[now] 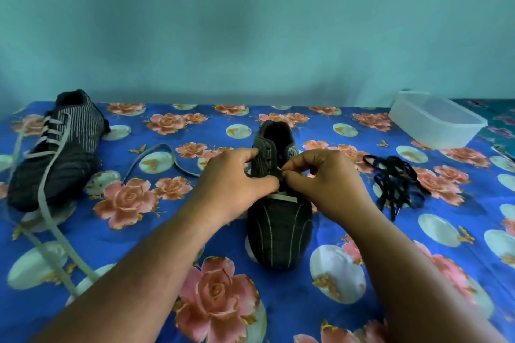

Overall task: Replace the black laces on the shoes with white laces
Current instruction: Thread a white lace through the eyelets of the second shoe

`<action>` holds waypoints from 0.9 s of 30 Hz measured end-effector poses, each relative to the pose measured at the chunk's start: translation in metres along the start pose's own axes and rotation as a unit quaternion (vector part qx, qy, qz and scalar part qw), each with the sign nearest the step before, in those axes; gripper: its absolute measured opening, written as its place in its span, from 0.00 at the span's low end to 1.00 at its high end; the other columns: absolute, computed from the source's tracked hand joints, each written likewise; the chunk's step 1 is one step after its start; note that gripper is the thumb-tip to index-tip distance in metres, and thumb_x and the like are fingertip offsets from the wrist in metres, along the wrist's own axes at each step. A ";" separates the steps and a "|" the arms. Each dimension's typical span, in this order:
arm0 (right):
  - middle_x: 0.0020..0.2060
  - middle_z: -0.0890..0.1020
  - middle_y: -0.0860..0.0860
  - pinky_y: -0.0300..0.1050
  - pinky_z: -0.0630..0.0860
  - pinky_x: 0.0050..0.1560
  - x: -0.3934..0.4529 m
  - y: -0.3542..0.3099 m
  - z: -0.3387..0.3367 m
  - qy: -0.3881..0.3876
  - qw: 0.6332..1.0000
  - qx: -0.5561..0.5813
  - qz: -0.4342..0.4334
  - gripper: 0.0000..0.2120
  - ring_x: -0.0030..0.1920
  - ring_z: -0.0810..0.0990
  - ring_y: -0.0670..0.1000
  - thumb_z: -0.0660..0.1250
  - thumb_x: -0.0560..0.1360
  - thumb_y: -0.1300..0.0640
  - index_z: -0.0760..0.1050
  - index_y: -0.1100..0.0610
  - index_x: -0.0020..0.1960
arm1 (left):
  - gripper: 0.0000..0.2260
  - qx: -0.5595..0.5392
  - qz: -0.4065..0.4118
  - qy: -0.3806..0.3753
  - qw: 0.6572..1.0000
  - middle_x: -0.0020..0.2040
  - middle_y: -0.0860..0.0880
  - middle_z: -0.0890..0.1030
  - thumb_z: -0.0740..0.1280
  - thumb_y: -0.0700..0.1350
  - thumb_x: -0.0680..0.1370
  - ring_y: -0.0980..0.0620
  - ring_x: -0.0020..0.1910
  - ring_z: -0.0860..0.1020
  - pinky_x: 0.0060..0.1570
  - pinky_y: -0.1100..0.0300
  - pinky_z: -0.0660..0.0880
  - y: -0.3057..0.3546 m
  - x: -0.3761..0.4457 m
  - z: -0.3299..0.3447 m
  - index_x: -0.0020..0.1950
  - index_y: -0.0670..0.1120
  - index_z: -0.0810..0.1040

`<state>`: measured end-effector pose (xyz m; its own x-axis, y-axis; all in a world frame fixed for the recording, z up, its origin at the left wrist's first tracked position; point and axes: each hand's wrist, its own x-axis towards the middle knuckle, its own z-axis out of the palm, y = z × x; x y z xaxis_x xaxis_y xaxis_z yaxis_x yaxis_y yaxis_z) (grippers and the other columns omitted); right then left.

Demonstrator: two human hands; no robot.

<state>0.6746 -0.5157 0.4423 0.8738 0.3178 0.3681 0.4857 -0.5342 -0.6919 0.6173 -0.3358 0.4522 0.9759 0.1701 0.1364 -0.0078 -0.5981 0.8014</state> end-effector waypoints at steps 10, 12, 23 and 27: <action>0.34 0.85 0.41 0.43 0.75 0.44 0.001 0.006 0.010 -0.032 0.999 -0.013 0.009 0.04 0.37 0.81 0.41 0.75 0.70 0.56 0.85 0.47 0.41 | 0.29 0.011 0.018 -0.025 0.999 0.56 0.57 0.81 0.78 0.56 0.70 0.58 0.55 0.79 0.53 0.62 0.75 -0.007 0.003 -0.001 0.70 0.55 0.78; 0.35 0.85 0.41 0.47 0.77 0.49 0.002 0.007 0.011 -0.034 0.999 0.007 0.009 0.02 0.38 0.82 0.42 0.74 0.71 0.53 0.84 0.46 0.40 | 0.29 0.001 0.007 -0.040 0.999 0.59 0.54 0.82 0.78 0.60 0.70 0.57 0.56 0.80 0.59 0.56 0.77 -0.010 0.006 -0.004 0.69 0.54 0.79; 0.34 0.83 0.40 0.64 0.75 0.58 0.002 0.010 0.017 0.006 1.000 -0.004 -0.027 0.08 0.46 0.80 0.49 0.65 0.68 0.37 0.81 0.34 0.44 | 0.08 -0.018 0.073 0.016 0.997 0.42 0.55 0.86 0.72 0.60 0.70 0.53 0.43 0.84 0.48 0.44 0.81 -0.024 0.015 -0.003 0.45 0.59 0.85; 0.39 0.82 0.38 0.62 0.72 0.57 0.004 0.017 0.012 0.014 0.994 -0.023 -0.102 0.08 0.50 0.77 0.51 0.66 0.72 0.37 0.81 0.36 0.47 | 0.02 -0.068 0.060 0.007 0.996 0.46 0.53 0.86 0.74 0.51 0.76 0.52 0.46 0.84 0.53 0.43 0.81 -0.022 0.017 -0.003 0.45 0.54 0.85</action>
<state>0.6856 -0.5140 0.4248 0.7568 0.4010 0.5162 0.6531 -0.4957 -0.5725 0.6329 -0.3171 0.4384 0.9631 0.1159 0.2431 -0.1541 -0.5031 0.8504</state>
